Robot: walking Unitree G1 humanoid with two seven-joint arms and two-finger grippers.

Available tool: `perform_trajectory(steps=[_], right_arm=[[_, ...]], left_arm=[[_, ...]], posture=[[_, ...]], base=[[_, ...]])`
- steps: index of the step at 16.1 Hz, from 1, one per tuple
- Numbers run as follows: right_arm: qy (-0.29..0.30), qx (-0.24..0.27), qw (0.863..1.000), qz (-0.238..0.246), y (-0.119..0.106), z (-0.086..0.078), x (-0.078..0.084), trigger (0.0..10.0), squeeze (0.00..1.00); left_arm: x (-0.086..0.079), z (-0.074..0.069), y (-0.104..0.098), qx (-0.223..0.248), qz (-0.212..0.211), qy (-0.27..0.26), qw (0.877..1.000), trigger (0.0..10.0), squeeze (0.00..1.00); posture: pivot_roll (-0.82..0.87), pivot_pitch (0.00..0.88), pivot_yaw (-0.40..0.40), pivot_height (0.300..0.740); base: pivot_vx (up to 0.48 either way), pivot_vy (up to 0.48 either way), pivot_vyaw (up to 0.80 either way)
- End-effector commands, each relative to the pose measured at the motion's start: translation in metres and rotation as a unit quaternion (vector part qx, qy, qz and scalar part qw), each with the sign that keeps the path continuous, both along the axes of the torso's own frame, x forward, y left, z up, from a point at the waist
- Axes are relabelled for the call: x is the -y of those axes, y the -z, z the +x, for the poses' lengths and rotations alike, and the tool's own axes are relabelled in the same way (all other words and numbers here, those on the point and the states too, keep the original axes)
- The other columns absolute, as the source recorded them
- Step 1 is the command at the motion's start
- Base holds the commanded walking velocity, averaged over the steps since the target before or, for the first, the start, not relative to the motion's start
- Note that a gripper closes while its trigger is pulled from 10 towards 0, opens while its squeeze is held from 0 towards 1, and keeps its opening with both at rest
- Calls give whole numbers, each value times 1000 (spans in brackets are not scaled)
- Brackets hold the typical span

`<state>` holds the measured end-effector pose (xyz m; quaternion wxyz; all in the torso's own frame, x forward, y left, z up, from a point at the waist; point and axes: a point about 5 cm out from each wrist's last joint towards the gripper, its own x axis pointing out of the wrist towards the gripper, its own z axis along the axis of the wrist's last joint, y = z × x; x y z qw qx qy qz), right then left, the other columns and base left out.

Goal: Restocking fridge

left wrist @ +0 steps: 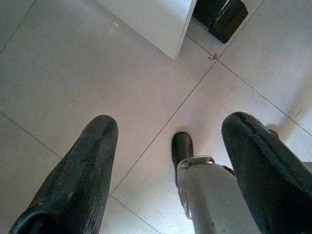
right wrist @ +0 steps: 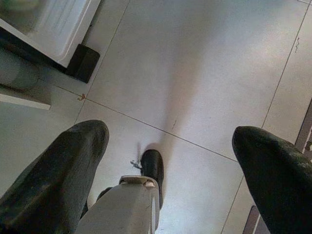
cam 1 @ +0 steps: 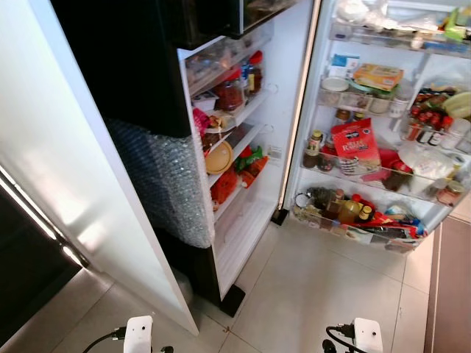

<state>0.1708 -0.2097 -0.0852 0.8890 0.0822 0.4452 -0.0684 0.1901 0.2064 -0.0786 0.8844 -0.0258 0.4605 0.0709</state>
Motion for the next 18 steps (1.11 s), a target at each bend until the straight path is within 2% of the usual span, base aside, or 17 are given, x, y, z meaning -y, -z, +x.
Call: perform_trajectory(steps=[1,16,18], right_arm=[[1,-6,1000,0,1,-3,0,10000,0],[9,-8,1000,-7,3,-6,1,10000,0],[32,-12,999,-41,3,-7,5,10000,0]], left_arm=[[0,-3,2,-9,-1,0,1000,10000,0],[0,-6,3,-20,-2,16,1000,10000,0],[0,-6,3,-20,0,17,1000,10000,0]], posture=[[-36,0,24,740],[-42,0,37,740],[-44,0,39,740]], base=[[0,0,0],[0,0,0],[0,0,0]])
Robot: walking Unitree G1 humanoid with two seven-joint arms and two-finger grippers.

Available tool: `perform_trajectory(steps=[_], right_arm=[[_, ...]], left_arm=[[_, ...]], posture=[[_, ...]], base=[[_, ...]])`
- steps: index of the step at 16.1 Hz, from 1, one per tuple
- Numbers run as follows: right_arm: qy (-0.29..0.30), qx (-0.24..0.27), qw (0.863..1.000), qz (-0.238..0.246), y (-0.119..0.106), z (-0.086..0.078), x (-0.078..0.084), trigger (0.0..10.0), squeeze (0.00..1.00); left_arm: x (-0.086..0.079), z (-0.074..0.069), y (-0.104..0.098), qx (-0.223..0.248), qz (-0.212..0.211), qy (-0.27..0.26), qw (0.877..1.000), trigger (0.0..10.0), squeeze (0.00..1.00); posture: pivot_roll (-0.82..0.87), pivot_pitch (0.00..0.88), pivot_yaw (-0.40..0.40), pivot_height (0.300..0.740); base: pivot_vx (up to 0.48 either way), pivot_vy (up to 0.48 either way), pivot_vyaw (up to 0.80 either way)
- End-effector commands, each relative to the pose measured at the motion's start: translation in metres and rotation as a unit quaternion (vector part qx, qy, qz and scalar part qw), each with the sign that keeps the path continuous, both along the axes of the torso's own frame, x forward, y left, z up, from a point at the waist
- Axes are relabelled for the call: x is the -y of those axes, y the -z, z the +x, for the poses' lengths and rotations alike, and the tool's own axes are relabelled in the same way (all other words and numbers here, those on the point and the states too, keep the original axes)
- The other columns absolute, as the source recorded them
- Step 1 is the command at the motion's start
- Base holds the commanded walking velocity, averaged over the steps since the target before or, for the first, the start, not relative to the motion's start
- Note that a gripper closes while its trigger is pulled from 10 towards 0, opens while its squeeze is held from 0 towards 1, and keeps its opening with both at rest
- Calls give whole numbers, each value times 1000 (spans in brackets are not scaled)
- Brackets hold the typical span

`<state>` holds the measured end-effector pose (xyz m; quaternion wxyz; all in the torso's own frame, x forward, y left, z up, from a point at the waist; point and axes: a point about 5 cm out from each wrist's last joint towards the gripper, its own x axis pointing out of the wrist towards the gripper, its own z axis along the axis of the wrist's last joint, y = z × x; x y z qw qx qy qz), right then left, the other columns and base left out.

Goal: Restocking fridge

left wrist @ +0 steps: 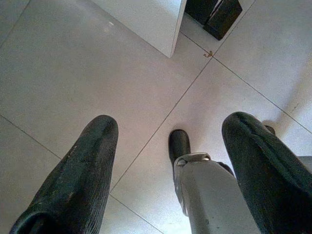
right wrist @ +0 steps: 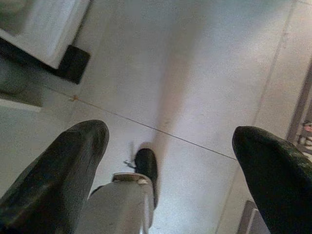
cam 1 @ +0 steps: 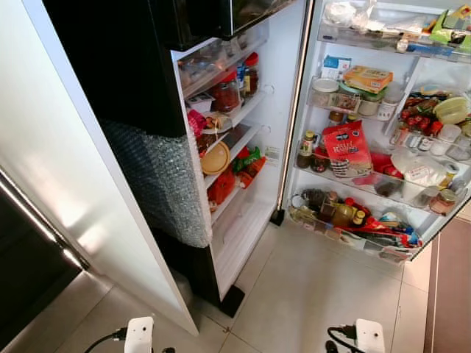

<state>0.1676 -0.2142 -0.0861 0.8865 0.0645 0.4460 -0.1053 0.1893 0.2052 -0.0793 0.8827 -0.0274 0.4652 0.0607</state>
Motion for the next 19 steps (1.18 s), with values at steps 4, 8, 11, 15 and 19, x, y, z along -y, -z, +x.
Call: perform_trajectory(steps=[4,8,11,15,19], right_arm=[[90,2,994,-59,0,-6,8,10000,0],[197,17,967,-162,-15,3,36,10000,0],[209,81,944,-240,-53,35,85,10000,0],[263,139,912,-282,-79,54,100,10000,0],[345,172,869,-308,-105,65,120,10000,0]], left_arm=[[-2,-3,2,-14,8,12,1000,10000,0],[-2,-2,1,-15,9,16,1000,10000,0],[-2,-2,1,-14,11,22,1000,10000,0],[-3,-1,0,-14,14,26,999,10000,0],[-4,-1,0,-15,18,31,999,10000,0]], posture=[[-48,0,42,740],[-44,0,43,740],[-48,0,47,740],[-46,0,48,740],[-47,0,55,740]], base=[[0,0,0],[0,0,0],[0,0,0],[0,0,0],[0,0,0]])
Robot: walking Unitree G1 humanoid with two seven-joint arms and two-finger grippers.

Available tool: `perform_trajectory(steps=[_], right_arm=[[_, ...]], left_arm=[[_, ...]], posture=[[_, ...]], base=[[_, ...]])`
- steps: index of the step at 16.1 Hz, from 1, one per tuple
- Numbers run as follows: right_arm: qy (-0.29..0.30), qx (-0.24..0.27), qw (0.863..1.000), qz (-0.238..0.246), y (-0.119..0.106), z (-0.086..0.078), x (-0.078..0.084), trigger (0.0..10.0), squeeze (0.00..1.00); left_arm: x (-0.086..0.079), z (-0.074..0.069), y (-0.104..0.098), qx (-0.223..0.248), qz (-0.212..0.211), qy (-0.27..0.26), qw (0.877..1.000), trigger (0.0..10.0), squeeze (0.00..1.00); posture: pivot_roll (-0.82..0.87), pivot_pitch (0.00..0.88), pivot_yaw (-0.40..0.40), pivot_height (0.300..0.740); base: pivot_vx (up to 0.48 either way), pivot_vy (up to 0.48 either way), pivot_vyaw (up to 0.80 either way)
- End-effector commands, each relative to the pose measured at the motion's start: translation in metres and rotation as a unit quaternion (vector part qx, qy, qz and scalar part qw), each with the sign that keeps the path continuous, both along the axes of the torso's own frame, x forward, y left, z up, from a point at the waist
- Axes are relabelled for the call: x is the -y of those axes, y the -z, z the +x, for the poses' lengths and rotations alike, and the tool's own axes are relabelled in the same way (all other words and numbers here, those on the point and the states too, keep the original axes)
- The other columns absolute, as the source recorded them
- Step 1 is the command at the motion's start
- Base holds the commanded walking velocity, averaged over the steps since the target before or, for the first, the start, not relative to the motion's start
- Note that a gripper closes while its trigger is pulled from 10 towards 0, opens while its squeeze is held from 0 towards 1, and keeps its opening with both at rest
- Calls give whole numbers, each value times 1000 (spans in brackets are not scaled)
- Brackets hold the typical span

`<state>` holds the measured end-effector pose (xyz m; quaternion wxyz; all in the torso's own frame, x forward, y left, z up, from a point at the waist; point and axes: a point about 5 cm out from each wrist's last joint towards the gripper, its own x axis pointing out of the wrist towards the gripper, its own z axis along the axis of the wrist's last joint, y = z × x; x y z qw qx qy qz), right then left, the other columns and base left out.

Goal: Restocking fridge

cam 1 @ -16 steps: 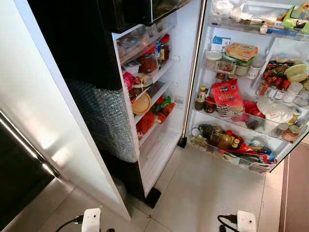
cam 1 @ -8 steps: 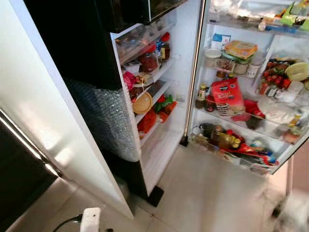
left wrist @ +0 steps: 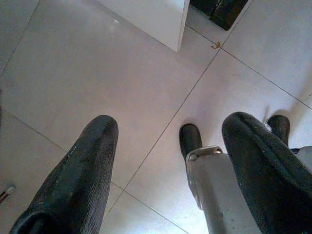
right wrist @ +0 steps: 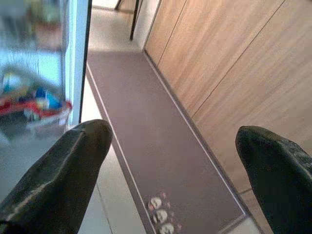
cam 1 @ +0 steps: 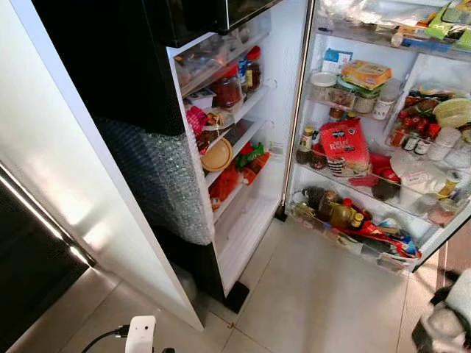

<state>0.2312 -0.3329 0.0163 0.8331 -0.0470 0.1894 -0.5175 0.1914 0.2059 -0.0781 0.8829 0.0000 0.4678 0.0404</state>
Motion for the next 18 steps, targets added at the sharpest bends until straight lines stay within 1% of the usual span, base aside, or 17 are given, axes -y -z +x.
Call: perform_trajectory(steps=[1,2,4,8,9,11,13,16,17,18], right_arm=[[5,22,1000,-4,-8,7,3,10000,0],[14,43,999,-20,-19,13,7,10000,0],[15,64,997,-42,-33,21,10,10000,0],[14,82,994,-68,-44,28,11,10000,0],[8,93,992,-86,-53,32,13,10000,0],[17,107,990,-96,-60,34,15,10000,0],[13,112,988,-110,-64,35,16,10000,0],[20,115,985,-125,-67,27,26,10000,0],[44,97,986,-132,-66,12,42,10000,0],[58,84,987,-122,-63,1,55,10000,0]], left_arm=[[-3,-3,1,-11,3,0,1000,10000,0],[-4,-3,1,-12,4,1,1000,10000,0],[-4,-3,1,-12,4,2,1000,10000,0],[-3,-3,1,-13,3,5,1000,10000,0],[-2,-3,1,-13,2,5,1000,10000,0],[-1,-3,1,-12,1,3,1000,10000,0],[-1,-3,2,-12,0,3,1000,10000,0],[0,-5,3,-14,-2,2,1000,10000,0],[0,-5,3,-15,-2,2,1000,10000,0],[1,-6,3,-16,-3,2,1000,10000,0]], posture=[[-48,0,57,740],[-48,0,57,740],[-52,0,58,740],[-60,0,50,740],[-65,0,45,740],[-61,0,38,740],[-62,0,36,740],[-63,0,27,740],[-68,0,24,740],[-74,0,23,740]], base=[[0,0,0],[0,0,0],[0,0,0],[0,0,0],[0,0,0],[0,0,0],[0,0,0],[0,0,0],[0,0,0],[0,0,0]])
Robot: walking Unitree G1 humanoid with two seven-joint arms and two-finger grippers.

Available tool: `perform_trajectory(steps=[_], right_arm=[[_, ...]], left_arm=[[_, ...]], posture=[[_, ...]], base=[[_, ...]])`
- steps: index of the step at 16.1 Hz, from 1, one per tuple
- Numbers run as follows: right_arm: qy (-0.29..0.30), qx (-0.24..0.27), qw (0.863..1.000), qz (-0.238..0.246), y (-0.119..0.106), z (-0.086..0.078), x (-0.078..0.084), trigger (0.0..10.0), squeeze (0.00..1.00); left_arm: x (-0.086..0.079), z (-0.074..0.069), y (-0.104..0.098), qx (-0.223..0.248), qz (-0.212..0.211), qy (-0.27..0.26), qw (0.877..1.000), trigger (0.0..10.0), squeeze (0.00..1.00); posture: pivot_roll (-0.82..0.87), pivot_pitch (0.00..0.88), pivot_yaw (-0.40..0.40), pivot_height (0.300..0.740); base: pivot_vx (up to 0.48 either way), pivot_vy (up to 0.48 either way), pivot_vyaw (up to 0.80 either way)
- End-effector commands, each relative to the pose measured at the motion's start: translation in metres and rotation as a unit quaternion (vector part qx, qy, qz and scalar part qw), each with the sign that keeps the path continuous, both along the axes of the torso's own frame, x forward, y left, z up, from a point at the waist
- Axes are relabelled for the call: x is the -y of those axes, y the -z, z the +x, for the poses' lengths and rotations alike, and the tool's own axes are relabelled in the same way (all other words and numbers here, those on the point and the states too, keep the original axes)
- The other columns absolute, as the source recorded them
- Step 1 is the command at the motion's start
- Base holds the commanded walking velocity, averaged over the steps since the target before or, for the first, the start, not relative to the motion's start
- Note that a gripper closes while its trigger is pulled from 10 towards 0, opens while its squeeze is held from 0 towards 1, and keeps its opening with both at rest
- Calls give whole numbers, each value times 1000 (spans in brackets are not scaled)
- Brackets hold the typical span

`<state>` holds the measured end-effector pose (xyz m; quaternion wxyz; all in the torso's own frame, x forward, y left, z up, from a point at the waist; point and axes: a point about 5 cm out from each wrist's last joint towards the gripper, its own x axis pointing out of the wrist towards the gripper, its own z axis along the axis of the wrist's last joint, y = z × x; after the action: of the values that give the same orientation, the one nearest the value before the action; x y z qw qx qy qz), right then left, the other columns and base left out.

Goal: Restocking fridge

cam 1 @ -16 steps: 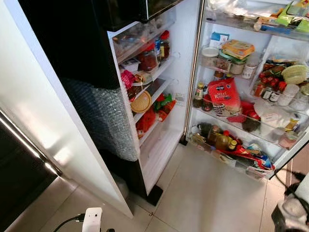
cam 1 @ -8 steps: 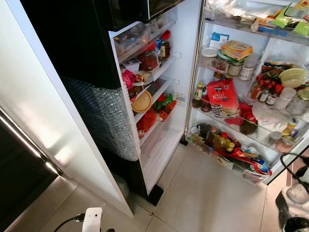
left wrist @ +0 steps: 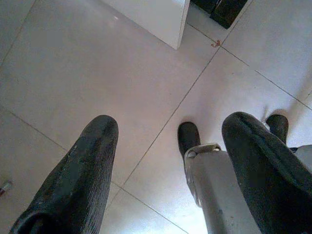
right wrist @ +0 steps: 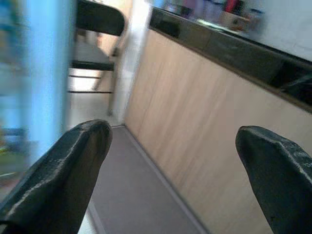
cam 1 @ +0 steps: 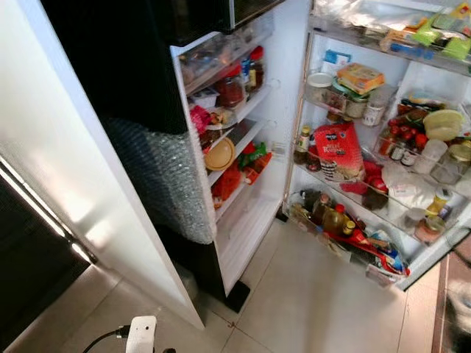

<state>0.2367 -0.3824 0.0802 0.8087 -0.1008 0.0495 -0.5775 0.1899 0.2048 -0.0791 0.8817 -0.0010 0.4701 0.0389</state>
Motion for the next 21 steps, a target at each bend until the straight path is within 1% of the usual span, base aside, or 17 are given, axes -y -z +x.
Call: perform_trajectory(steps=[1,2,3,4,5,6,7,8,10,11,12,13,15,16,17,18,21], right_arm=[[17,-4,1000,15,2,-10,11,10000,0],[11,-5,1000,20,0,-14,18,10000,0],[-25,-13,999,45,0,-13,24,10000,0],[-64,-20,995,70,1,-9,25,10000,0],[-80,-22,993,80,1,-7,25,10000,0],[-147,-16,983,108,-3,0,26,10000,0],[-228,-20,968,107,-10,7,25,10000,0],[-294,-29,949,108,-14,12,23,10000,0],[-346,-44,932,102,-19,13,23,10000,0],[-354,-40,930,92,-27,8,32,10000,0],[-341,-46,935,84,-30,3,38,10000,0],[-303,-51,949,77,-34,-8,52,10000,0],[-225,-38,972,62,-39,-25,68,10000,0],[-201,-38,977,55,-39,-29,71,10000,0],[-181,-23,982,57,-37,-33,72,10000,0],[-179,-18,982,57,-36,-33,71,10000,0],[-198,-9,979,52,-37,-22,63,10000,0]], left_arm=[[0,-5,3,-14,-1,2,1000,10000,0],[0,-5,3,-15,-1,3,1000,10000,0],[0,-6,3,-15,-1,3,1000,10000,0],[0,-6,3,-15,-1,4,1000,10000,0],[0,-6,3,-15,-1,4,1000,10000,0],[1,-5,3,-13,-2,3,1000,10000,0],[1,-4,3,-11,-2,1,1000,10000,0],[1,-4,2,-10,-2,0,1000,10000,0],[1,-4,2,-9,-2,-1,1000,10000,0],[1,-3,2,-8,-2,-4,1000,10000,0],[1,-3,2,-7,-3,-4,1000,10000,0],[1,-3,2,-7,-3,-5,1000,10000,0],[0,-3,2,-8,-4,-4,1000,10000,0],[0,-3,2,-8,-4,-3,1000,10000,0],[0,-2,1,-8,-4,-2,1000,10000,0],[0,-2,1,-8,-4,-2,1000,10000,0],[-1,-2,1,-6,-2,0,1000,10000,0]], posture=[[-77,0,22,740],[-80,0,22,740],[-82,0,22,740],[-82,0,22,740],[-82,0,22,740],[-83,0,15,740],[-84,0,12,740],[-89,0,11,740],[-92,0,9,740],[-94,0,7,740],[-95,0,2,740],[-100,0,3,740],[-106,0,9,740],[-105,0,10,740],[-104,0,13,740],[-101,0,14,740],[-99,0,19,740]], base=[[0,0,0],[0,0,0],[0,0,0],[0,0,0],[0,0,0],[0,0,0],[0,0,0],[0,0,0],[0,0,0],[0,0,0],[0,0,0],[0,0,0],[0,0,0],[0,0,0],[0,0,0],[0,0,0],[0,0,0]])
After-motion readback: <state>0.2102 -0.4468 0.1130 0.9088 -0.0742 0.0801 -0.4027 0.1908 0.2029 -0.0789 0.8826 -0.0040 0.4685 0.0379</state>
